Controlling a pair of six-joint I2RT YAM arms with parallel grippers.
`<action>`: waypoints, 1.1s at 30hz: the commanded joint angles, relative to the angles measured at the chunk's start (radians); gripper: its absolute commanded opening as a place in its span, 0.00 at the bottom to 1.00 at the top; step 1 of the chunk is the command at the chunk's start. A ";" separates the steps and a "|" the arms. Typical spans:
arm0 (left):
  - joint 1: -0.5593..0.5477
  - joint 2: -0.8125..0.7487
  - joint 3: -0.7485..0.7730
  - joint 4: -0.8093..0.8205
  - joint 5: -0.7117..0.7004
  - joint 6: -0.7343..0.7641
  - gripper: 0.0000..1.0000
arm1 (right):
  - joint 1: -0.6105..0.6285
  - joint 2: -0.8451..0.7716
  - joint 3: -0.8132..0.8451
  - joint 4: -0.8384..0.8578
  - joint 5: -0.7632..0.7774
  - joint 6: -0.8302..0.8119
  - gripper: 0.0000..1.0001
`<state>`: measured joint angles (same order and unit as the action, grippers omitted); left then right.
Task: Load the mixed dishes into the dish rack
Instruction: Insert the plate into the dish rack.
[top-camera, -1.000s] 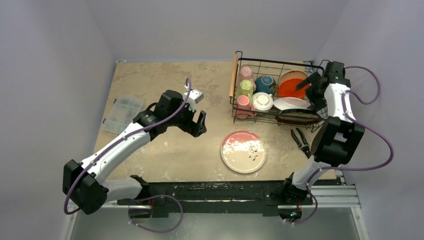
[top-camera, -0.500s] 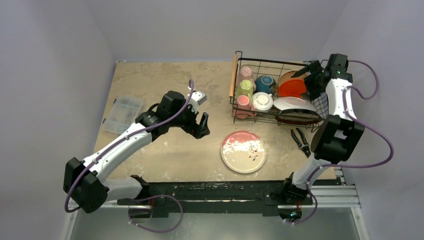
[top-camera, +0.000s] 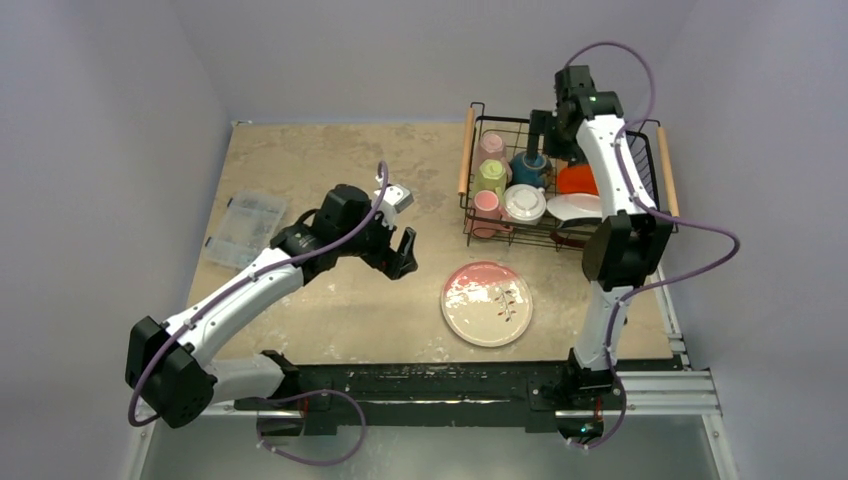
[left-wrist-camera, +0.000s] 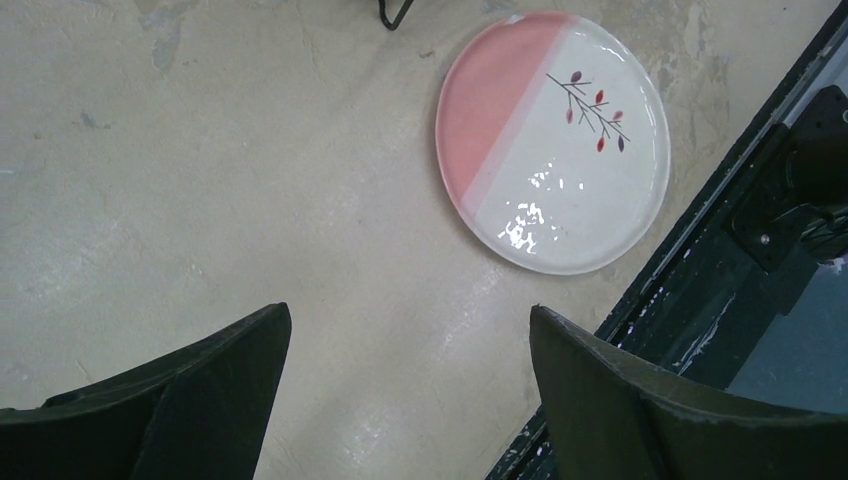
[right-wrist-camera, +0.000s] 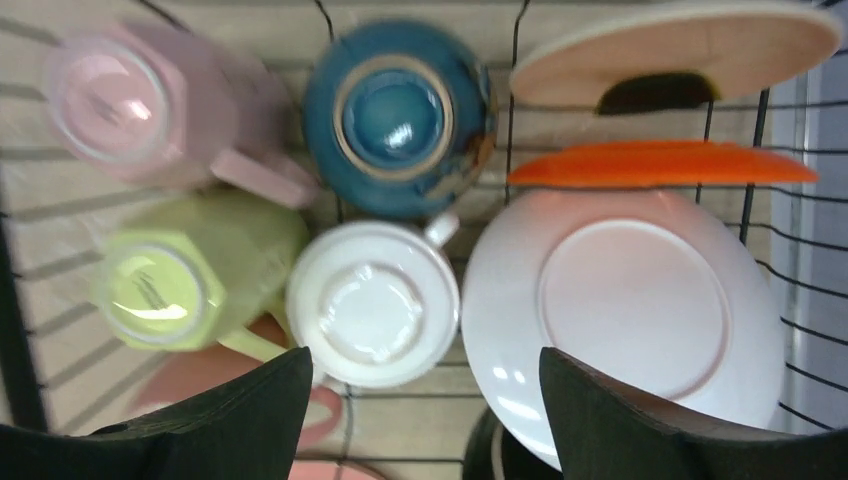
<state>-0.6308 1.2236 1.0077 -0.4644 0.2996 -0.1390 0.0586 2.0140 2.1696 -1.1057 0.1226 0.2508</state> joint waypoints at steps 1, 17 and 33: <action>-0.005 -0.048 -0.032 0.018 -0.041 -0.011 0.89 | 0.008 -0.027 -0.076 -0.116 0.141 -0.217 0.82; -0.111 0.011 0.017 0.048 0.041 -0.072 0.83 | 0.151 -0.083 -0.357 -0.045 0.452 -0.414 0.75; -0.117 -0.044 -0.004 0.013 0.020 -0.063 0.77 | 0.186 -0.023 -0.426 0.060 0.503 -0.469 0.70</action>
<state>-0.7422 1.2102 0.9874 -0.4492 0.3256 -0.2008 0.2310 1.9705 1.7416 -1.0832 0.6159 -0.1974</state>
